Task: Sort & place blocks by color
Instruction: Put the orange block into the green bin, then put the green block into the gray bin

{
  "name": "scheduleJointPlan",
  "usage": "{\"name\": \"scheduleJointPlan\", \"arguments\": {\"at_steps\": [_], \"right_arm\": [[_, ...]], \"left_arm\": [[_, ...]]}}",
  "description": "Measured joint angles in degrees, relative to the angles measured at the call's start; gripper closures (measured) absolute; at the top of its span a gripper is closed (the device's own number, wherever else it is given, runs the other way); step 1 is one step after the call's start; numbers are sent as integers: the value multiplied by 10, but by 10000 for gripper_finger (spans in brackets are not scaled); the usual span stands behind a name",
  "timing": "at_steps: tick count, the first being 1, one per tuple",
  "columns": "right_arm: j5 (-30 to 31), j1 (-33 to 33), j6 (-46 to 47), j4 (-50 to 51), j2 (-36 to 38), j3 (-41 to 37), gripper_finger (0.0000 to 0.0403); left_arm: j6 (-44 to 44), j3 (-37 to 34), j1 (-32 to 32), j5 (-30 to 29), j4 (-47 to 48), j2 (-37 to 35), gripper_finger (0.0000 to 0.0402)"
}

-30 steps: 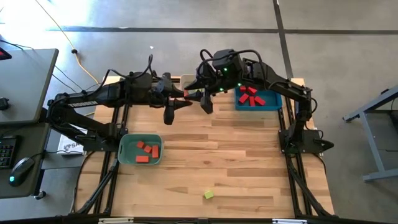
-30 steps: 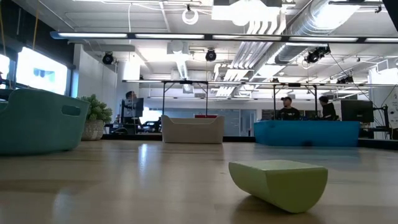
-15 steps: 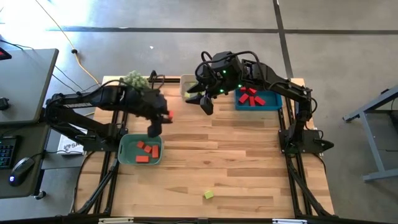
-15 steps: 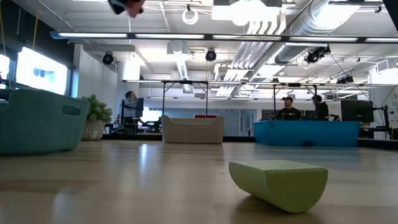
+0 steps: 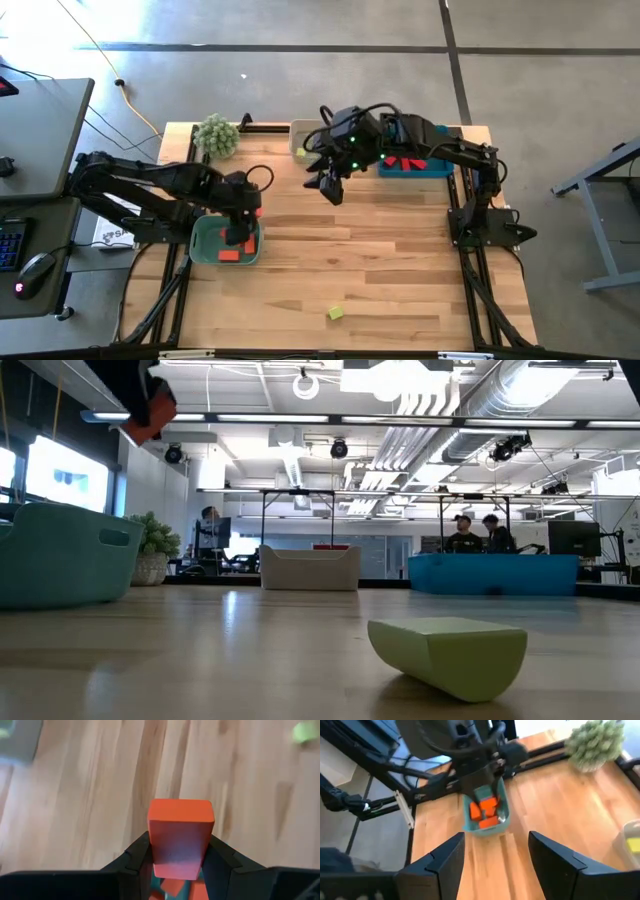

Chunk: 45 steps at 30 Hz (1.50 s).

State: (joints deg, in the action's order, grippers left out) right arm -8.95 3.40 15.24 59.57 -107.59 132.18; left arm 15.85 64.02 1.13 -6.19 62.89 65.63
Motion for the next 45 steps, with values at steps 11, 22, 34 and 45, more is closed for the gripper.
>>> {"name": "scheduleJointPlan", "arguments": {"at_steps": [11,22,34,45], "right_arm": [[32,-57,89,37,-45,0,197],[37,-120,100,56,-127,0,197],[-30,-175,17,69,-207,0,197],[-9,-246,17,91,-231,0,197]], "left_arm": [[53,-84,37,0,-3,-1,298],[131,-149,65,36,-4,-1,298],[190,-193,65,30,-7,-1,264],[241,-206,65,33,-7,-1,251]]}}
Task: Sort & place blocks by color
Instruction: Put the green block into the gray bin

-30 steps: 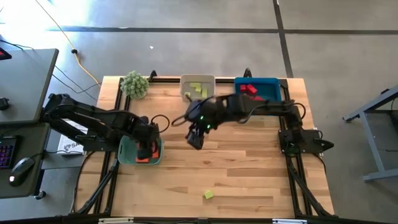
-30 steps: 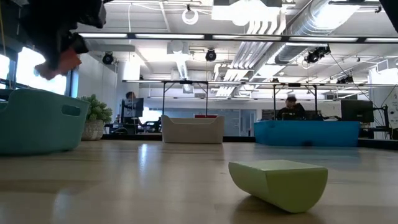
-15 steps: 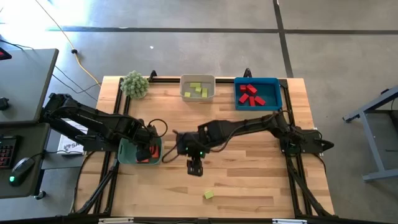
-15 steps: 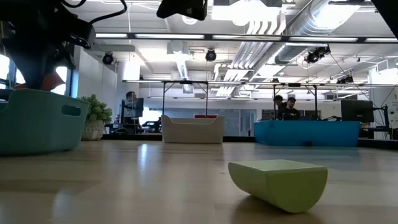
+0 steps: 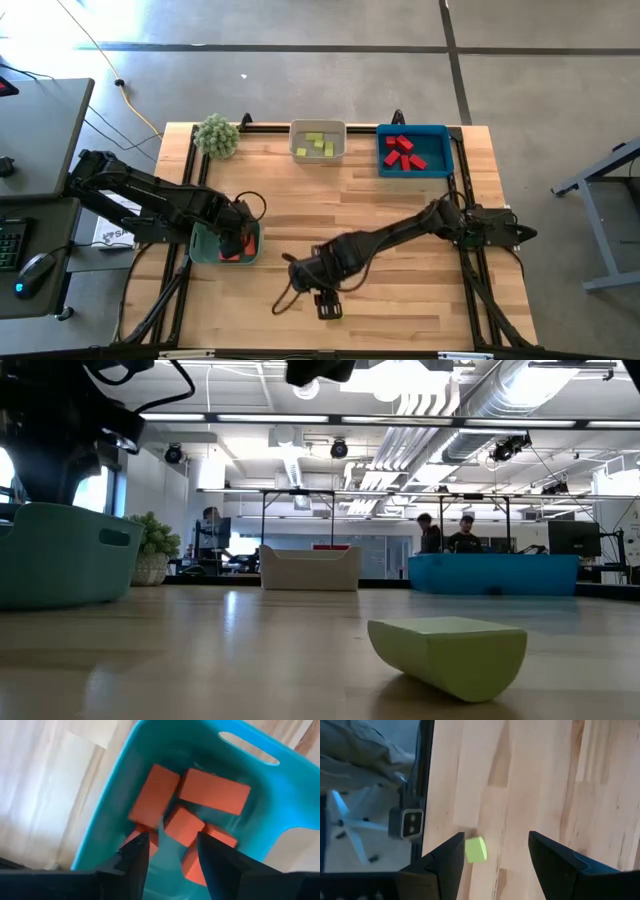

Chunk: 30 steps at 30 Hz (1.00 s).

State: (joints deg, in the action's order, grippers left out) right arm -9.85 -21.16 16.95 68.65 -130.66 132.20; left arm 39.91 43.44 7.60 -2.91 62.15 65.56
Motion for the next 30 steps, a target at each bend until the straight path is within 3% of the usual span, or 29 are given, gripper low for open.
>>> {"name": "scheduleJointPlan", "arguments": {"at_steps": [12,23,30], "right_arm": [[36,-75,-5,30,-38,0,197],[97,-106,-5,36,-84,0,197],[98,-108,-14,38,-115,0,197]], "left_arm": [[65,1,12,49,-27,0,249],[150,2,93,48,-96,0,248],[181,30,142,16,-124,0,251]]}}
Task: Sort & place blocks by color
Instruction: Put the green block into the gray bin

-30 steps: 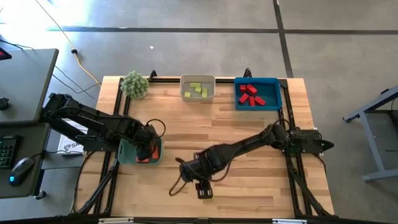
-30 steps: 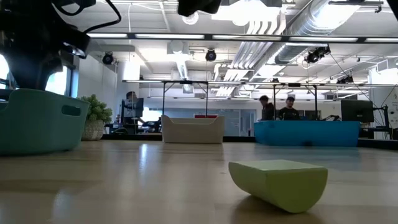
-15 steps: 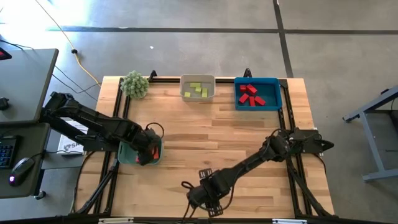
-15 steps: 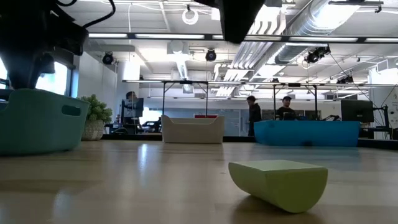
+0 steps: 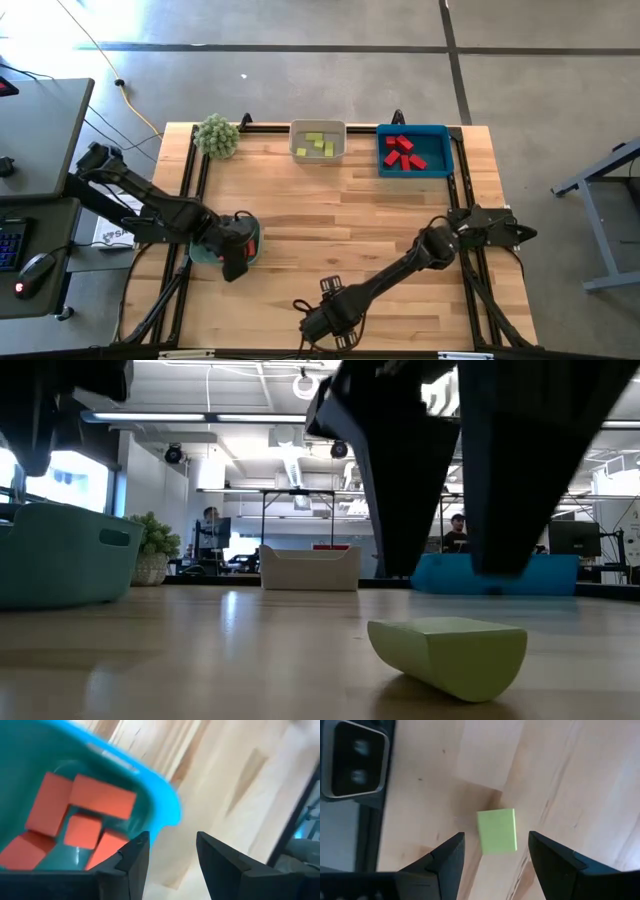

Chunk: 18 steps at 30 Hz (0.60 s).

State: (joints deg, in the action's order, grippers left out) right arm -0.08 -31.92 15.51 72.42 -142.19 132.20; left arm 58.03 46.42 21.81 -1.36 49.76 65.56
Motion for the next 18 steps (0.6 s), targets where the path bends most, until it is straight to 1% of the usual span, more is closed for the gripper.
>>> {"name": "scheduleJointPlan", "arguments": {"at_steps": [7,13,16,18], "right_arm": [[0,1,-6,4,-26,0,197],[0,2,-6,3,-41,0,197],[0,2,-6,2,-45,0,209],[-1,2,-6,1,-45,0,228]], "left_arm": [[-2,54,29,-27,0,0,251],[-39,95,34,-42,1,0,250],[-66,114,33,-45,1,0,250],[-83,127,33,-52,1,0,250]]}}
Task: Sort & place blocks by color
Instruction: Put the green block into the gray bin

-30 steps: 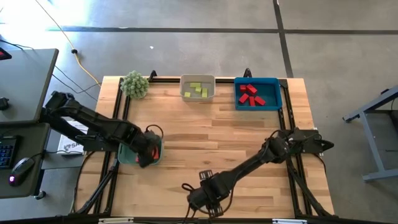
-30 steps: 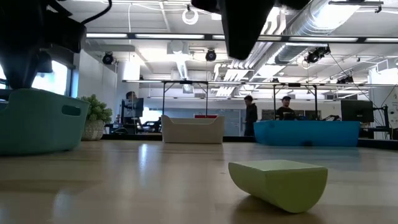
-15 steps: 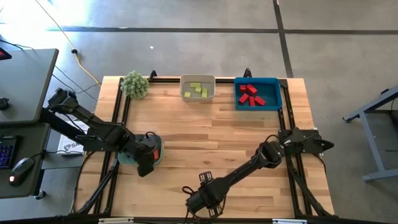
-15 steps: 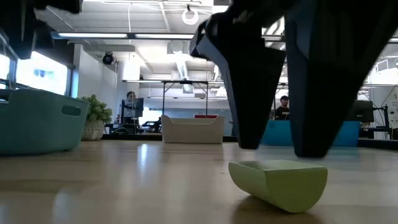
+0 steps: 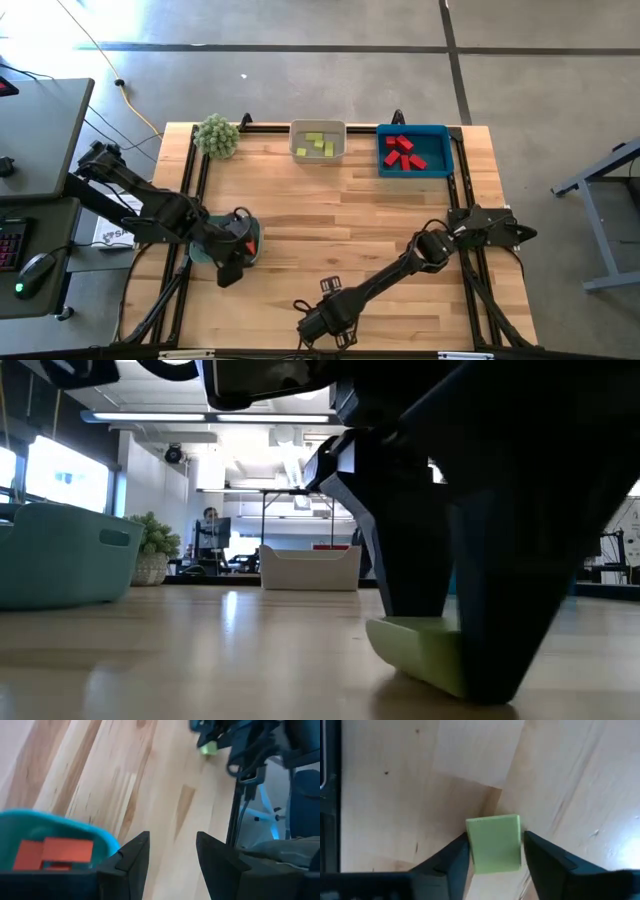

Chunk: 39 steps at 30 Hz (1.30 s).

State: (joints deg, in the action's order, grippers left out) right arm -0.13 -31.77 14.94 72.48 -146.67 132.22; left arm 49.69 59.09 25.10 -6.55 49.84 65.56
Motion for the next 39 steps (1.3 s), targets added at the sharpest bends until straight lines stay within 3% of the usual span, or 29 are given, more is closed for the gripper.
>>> {"name": "scheduleJointPlan", "arguments": {"at_steps": [6,13,25,39], "right_arm": [[-13,8,-3,-2,0,1,306],[-34,33,-6,-1,1,2,305],[-34,121,-72,4,1,12,305],[3,261,-101,-17,31,27,305]], "left_arm": [[-52,36,-15,-10,3,0,250],[-125,82,-48,-19,41,0,250],[-280,159,-116,-122,120,-12,250],[-411,169,-265,-102,117,-88,250]]}}
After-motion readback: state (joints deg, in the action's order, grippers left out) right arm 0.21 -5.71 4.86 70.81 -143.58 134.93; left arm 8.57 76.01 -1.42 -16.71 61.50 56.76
